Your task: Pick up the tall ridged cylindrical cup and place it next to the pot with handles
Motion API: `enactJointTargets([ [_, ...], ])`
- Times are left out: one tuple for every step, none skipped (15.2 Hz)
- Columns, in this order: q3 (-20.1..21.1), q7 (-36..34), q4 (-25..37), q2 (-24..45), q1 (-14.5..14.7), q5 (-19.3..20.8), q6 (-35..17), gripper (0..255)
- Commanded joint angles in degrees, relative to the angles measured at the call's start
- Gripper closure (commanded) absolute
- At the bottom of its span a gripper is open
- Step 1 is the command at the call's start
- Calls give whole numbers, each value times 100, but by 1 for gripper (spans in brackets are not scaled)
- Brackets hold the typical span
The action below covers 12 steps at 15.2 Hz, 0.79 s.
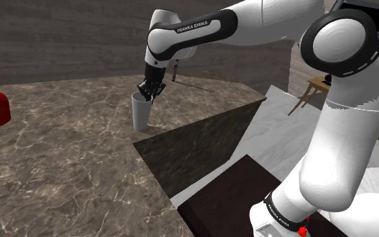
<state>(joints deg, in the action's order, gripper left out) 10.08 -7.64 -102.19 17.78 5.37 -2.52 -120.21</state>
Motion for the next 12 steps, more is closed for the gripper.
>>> enactJointTargets([
  [3, -2, 59, -61, -4, -8, 121, 255],
  [4, -4, 101, -88, -6, -11, 189, 255],
  [5, -7, 146, -112, -7, -14, 258, 255],
  [7, -10, 188, -139, -8, -17, 326, 255],
  [8, -13, 236, -161, -10, -19, 395, 255],
  [9, -16, 283, -183, -11, -21, 464, 255],
  [10, -19, 332, -205, -12, -23, 534, 255],
  [11, -22, 382, -225, -13, -25, 604, 255],
  [11, -25, 433, -244, -13, -27, 674, 255],
  [12, -29, 486, -262, -14, -29, 745, 255],
  [13, -32, 540, -279, -15, -30, 816, 255],
  [14, -36, 596, -295, -15, -32, 888, 255],
])
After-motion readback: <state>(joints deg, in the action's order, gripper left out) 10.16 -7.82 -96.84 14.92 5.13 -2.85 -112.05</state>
